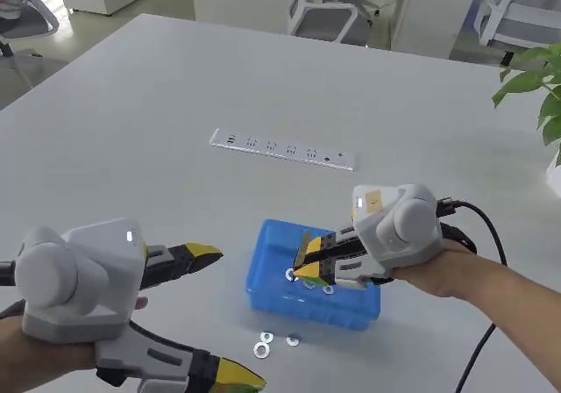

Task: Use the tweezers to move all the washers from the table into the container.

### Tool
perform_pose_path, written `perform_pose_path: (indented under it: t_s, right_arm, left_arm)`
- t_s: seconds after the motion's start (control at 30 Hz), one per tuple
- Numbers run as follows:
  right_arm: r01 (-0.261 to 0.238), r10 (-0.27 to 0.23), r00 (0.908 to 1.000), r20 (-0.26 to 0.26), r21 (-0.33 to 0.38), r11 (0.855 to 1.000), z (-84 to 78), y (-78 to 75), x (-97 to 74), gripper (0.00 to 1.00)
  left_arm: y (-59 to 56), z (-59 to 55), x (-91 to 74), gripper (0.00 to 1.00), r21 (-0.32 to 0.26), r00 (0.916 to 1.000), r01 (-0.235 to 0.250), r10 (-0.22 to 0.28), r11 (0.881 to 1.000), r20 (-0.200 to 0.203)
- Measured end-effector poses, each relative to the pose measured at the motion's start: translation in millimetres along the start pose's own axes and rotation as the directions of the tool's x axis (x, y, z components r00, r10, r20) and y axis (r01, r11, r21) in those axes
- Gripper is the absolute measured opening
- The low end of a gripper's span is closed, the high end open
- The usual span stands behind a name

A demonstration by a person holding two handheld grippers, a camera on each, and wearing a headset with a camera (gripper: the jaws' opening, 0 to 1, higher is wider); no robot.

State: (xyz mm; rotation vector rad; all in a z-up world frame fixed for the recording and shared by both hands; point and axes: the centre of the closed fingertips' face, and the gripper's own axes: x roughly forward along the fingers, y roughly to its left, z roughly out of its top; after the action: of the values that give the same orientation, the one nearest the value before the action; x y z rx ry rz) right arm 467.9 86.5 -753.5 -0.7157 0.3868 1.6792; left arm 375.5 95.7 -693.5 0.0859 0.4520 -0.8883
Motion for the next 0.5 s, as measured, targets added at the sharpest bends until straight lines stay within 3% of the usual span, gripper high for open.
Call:
perform_pose_path:
  t_s: [0.27, 0.5]
  right_arm:
    - [-0.003, 0.003, 0.9998, -0.017, -0.012, 1.000, -9.6, -0.9, 9.1, 0.08]
    - [-0.010, 0.010, 0.9999, -0.007, -0.001, 1.000, -10.4, -1.8, 10.8, 0.08]
  left_arm:
    - [0.3, 3.2, 4.5, 0.97, 0.002, 1.0000, -0.001, 0.001, 1.000, -0.003]
    - [7.2, 10.3, 12.3, 0.89, 0.036, 1.0000, 0.006, -0.006, 0.999, 0.000]
